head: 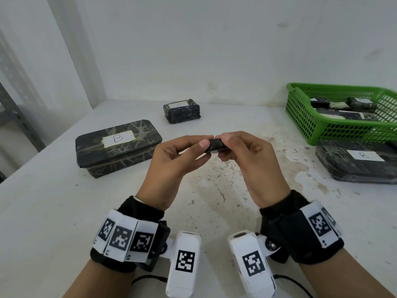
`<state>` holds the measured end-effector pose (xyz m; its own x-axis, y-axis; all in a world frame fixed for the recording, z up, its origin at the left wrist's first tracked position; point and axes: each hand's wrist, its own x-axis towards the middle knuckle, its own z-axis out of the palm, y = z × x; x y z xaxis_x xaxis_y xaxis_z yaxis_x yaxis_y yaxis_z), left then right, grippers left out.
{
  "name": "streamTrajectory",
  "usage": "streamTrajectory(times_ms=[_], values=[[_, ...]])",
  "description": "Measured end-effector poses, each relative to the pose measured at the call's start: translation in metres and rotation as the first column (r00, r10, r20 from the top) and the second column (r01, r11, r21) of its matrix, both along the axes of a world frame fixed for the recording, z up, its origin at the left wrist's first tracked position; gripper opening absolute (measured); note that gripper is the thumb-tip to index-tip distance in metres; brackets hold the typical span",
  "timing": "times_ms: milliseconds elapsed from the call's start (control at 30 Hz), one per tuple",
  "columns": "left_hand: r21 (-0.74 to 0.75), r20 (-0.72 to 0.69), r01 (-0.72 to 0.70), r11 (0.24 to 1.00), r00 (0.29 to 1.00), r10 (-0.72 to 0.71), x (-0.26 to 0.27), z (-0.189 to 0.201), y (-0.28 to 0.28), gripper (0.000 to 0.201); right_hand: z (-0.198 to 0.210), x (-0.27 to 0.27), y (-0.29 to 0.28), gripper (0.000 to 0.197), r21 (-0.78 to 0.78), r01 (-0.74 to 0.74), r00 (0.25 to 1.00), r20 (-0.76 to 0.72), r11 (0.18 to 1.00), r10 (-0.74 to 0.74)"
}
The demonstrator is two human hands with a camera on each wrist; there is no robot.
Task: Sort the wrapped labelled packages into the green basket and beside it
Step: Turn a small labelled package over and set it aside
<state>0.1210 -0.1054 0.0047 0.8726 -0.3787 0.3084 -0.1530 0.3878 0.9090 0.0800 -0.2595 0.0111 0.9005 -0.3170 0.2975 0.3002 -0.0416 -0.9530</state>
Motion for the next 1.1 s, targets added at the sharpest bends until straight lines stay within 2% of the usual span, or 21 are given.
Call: streamTrajectory(times_ms=[100, 167, 233, 333, 500, 600, 700, 800, 900, 1033, 1100], values=[[0.009, -0.009, -0.037, 0.999, 0.999, 0.037, 0.001, -0.001, 0.0, 0.026, 0.0, -0.001, 0.001, 0.035, -0.021, -0.042, 0.998, -0.041, 0.999, 0.041], [0.014, -0.006, -0.032, 0.999, 0.999, 0.032, 0.001, -0.001, 0.0, 0.021, 0.0, -0.003, 0.002, 0.041, -0.022, -0.06, 0.997, -0.049, 0.998, 0.058], [0.019, 0.005, 0.006, 1.0, 1.0, -0.006, 0.001, -0.001, 0.001, 0.015, 0.001, -0.003, 0.002, 0.029, -0.02, -0.028, 0.999, -0.024, 0.999, 0.028], [0.032, 0.006, 0.069, 0.997, 0.998, -0.069, 0.0, -0.002, 0.001, 0.023, 0.001, -0.003, -0.001, 0.02, -0.009, 0.019, 1.0, -0.018, 1.0, -0.019], [0.041, -0.002, 0.014, 0.999, 1.0, -0.014, 0.001, -0.002, 0.0, 0.022, 0.001, -0.003, 0.001, 0.042, 0.004, -0.044, 0.998, -0.046, 0.999, 0.044], [0.029, -0.006, 0.029, 0.999, 1.0, -0.029, 0.001, -0.002, 0.001, 0.015, 0.001, -0.003, 0.001, 0.028, 0.016, -0.031, 0.999, -0.026, 0.999, 0.032], [0.067, 0.003, 0.072, 0.995, 0.997, -0.072, 0.002, -0.003, 0.002, 0.021, 0.0, -0.002, -0.001, 0.021, 0.015, 0.001, 0.999, -0.045, 1.0, 0.0], [0.105, -0.016, 0.018, 0.994, 1.0, -0.016, 0.004, -0.003, 0.001, 0.025, 0.002, -0.001, -0.002, 0.036, 0.033, -0.029, 0.996, -0.083, 0.999, 0.032], [-0.005, -0.144, -0.048, 0.999, 0.988, 0.047, 0.005, -0.001, -0.001, 0.023, 0.005, 0.0, -0.006, 0.049, 0.049, -0.046, 0.991, -0.124, 0.998, 0.051], [-0.16, -0.265, -0.076, 0.984, 0.964, 0.031, 0.008, 0.005, 0.005, 0.026, 0.005, 0.002, -0.033, 0.024, -0.047, 0.045, 0.975, -0.214, 0.998, -0.054], [-0.205, -0.32, -0.063, 0.977, 0.948, -0.006, 0.009, 0.006, 0.006, 0.03, 0.002, 0.006, -0.042, 0.015, -0.088, 0.014, 0.957, -0.288, 0.996, -0.039]])
